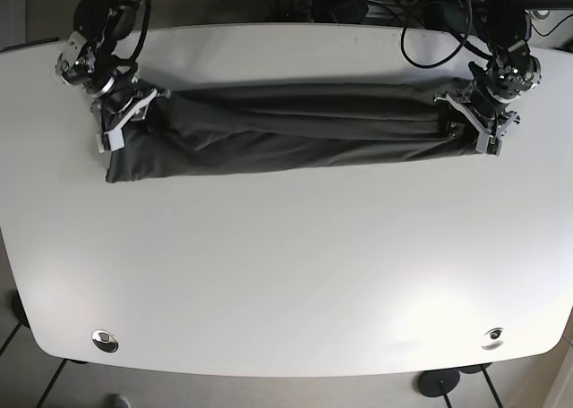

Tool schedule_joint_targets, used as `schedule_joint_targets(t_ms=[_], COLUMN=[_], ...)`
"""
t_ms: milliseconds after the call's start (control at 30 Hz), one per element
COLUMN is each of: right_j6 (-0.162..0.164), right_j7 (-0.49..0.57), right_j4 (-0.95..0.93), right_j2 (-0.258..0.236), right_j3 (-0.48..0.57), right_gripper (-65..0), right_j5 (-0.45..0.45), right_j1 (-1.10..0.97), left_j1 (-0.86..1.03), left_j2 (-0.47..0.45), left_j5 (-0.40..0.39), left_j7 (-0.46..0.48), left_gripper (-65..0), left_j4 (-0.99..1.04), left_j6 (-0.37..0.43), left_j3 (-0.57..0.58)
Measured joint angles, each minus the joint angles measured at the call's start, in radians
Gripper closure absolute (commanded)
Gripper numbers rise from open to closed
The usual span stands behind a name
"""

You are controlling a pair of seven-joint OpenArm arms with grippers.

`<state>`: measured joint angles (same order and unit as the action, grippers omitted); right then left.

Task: Fold the T-shirt properly
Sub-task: 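Press and square the folded grey strip with both grippers, then fold the strip end with the left gripper toward the right gripper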

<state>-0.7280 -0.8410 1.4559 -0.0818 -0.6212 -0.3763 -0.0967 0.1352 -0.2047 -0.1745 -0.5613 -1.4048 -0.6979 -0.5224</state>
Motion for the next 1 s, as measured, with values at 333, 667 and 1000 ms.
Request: schedule_joint_targets(t_ms=[333, 667, 1000], right_j6=[0.018, 0.021, 0.021], right_j7=[-0.018, -0.003, -0.003], right_j4=[-0.1, -0.1, -0.1], right_j2=[-0.051, -0.049, -0.048], right_j3=[-0.003, -0.004, -0.004], right_gripper=[-12.2, -12.2, -12.2], right_j5=[0.019, 0.017, 0.014], right_j1=[0.12, 0.108, 0.105], left_j1=[-0.112, -0.108, -0.138], left_j2=[-0.006, -0.026, -0.051], left_j5=[0.024, -0.295, -0.372], left_j7=[-0.161, -0.362, -0.305], left_gripper=[-27.9, -44.7, -38.2], left_j4=[-0.065, -0.051, 0.151], left_j6=[-0.001, 0.001, 0.0], left_j3=[0.077, -0.199, -0.128])
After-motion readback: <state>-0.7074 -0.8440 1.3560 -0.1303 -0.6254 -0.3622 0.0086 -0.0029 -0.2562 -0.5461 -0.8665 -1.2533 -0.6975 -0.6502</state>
